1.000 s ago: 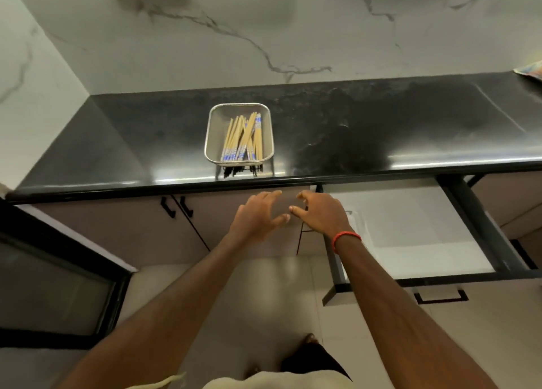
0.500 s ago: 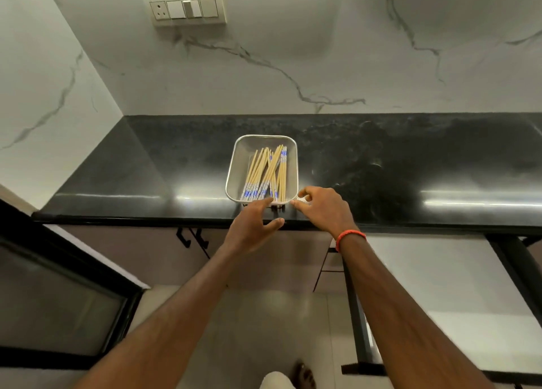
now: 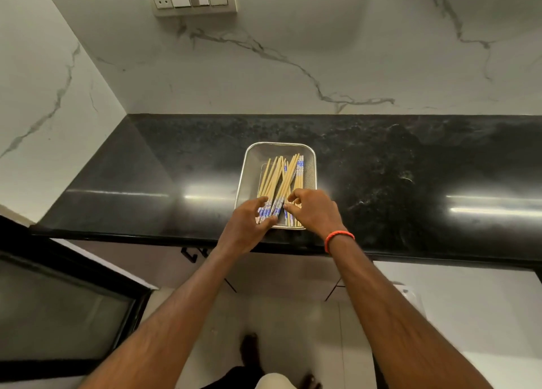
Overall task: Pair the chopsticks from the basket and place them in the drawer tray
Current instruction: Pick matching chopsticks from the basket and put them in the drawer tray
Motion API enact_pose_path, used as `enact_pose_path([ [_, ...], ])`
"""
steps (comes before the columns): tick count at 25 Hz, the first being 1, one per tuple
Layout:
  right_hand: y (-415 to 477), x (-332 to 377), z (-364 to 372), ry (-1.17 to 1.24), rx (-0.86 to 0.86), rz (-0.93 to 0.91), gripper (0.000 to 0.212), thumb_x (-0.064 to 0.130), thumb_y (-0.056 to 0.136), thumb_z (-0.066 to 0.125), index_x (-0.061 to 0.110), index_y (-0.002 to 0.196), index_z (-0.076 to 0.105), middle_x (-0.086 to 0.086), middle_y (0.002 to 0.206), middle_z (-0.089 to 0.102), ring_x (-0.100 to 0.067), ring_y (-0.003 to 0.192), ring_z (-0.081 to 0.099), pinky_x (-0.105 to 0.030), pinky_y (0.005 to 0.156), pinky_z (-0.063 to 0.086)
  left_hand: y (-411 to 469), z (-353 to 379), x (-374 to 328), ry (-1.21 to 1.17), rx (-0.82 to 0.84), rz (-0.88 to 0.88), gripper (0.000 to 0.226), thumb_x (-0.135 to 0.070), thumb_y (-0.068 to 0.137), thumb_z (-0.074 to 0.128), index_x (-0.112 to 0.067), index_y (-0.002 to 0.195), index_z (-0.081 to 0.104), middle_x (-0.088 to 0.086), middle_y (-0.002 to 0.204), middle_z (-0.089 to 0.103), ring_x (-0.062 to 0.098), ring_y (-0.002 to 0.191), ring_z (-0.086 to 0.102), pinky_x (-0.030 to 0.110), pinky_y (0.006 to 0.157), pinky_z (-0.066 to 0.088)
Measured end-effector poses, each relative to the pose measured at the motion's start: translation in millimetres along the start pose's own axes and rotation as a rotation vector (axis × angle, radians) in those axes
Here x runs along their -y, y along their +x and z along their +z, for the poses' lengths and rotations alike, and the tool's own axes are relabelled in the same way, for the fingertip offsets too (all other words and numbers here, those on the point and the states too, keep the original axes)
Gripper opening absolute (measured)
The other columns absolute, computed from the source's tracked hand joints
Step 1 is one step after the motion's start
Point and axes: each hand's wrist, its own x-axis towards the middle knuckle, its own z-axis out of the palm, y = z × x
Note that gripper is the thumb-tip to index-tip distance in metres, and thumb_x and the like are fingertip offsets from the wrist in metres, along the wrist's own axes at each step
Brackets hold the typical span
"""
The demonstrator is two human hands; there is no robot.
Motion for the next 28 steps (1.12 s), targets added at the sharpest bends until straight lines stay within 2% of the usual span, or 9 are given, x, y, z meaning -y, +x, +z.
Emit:
enact_pose_path([
  [4,31.6,7.2,21.4,-0.078,0.028,0.019,0.022,0.035,0.089,0.069,0.028,0.11,0.069,0.002,0.112,0.071,-0.018,0.1,0.066,-0.035,0.082,0.052,39.0,-18.7,17.6,-0.044,-0.013,0.042,0.051,-0.024,0.096,0.067,-0.009,0.143,0.053,0.013,0.134,0.064,0.018,0.098,0.068,0.037,0.08,0.062],
  [7,49.9,13.5,32.4,-0.175,0.043,-0.006,0.023,0.025,0.088,0.072,0.029,0.11,0.069,0.0,0.115,0.067,-0.021,0.103,0.065,-0.038,0.086,0.052,68.0,-31.5,29.6,-0.042,-0.008,0.075,0.043,-0.021,0.098,0.064,-0.007,0.138,0.058,0.013,0.131,0.066,0.014,0.09,0.065,0.029,0.075,0.059],
  [12,59.1,18.9,50.2,-0.294,0.048,-0.069,0.025,0.016,0.085,0.074,0.024,0.108,0.07,-0.002,0.111,0.056,-0.021,0.095,0.061,-0.034,0.082,0.054,98.8,-35.1,44.3,-0.085,0.055,0.137,0.038,-0.02,0.098,0.063,-0.004,0.133,0.061,0.016,0.128,0.068,0.02,0.094,0.068,0.033,0.079,0.061],
  [16,63.8,20.4,52.0,-0.34,0.011,-0.136,0.017,0.023,0.088,0.071,0.021,0.104,0.071,0.0,0.105,0.059,-0.017,0.093,0.061,-0.031,0.078,0.056,110.9,-30.9,47.8,-0.129,0.087,0.187,0.037,-0.022,0.097,0.066,-0.006,0.13,0.064,0.014,0.126,0.07,0.02,0.096,0.07,0.033,0.078,0.061],
  [20,69.4,14.5,35.2,-0.327,-0.064,-0.216,0.014,0.027,0.087,0.073,0.028,0.1,0.072,0.004,0.103,0.063,-0.011,0.095,0.06,-0.023,0.071,0.053,120.3,-33.6,45.7,-0.161,0.053,0.21,0.034,-0.023,0.095,0.068,-0.007,0.125,0.068,0.012,0.121,0.073,0.018,0.094,0.069,0.03,0.077,0.06],
  [22,71.2,15.6,21.1,-0.252,-0.177,-0.212,0.013,0.026,0.087,0.073,0.027,0.1,0.071,0.004,0.103,0.064,-0.012,0.095,0.059,-0.027,0.068,0.056,122.7,-35.0,43.3,-0.171,0.043,0.203,0.034,-0.024,0.095,0.068,-0.007,0.125,0.068,0.012,0.121,0.073,0.02,0.098,0.07,0.032,0.079,0.06],
  [24,76.0,22.2,2.4,-0.007,-0.309,-0.185,0.012,0.021,0.089,0.07,0.022,0.101,0.07,0.004,0.101,0.067,-0.012,0.095,0.06,-0.03,0.072,0.056,125.1,-37.3,37.8,-0.197,0.067,0.202,0.037,-0.026,0.096,0.066,-0.01,0.129,0.066,0.01,0.127,0.07,0.023,0.108,0.068,0.038,0.086,0.059],
  [26,81.6,34.0,-21.6,0.312,-0.405,-0.168,0.012,0.014,0.091,0.068,0.015,0.102,0.068,0.006,0.095,0.068,-0.007,0.089,0.062,-0.025,0.077,0.055,126.2,-39.6,27.9,-0.221,0.128,0.249,0.046,-0.031,0.098,0.064,-0.014,0.14,0.057,0.009,0.14,0.063,0.023,0.126,0.059,0.042,0.098,0.053],
  [28,89.2,46.5,-44.2,0.525,-0.417,-0.164,0.015,0.011,0.09,0.069,0.01,0.105,0.067,0.009,0.087,0.067,-0.004,0.082,0.066,-0.02,0.076,0.056,126.8,-40.2,15.0,-0.232,0.151,0.323,0.051,-0.033,0.099,0.061,-0.018,0.146,0.05,0.006,0.148,0.056,0.02,0.133,0.053,0.037,0.103,0.048],
])
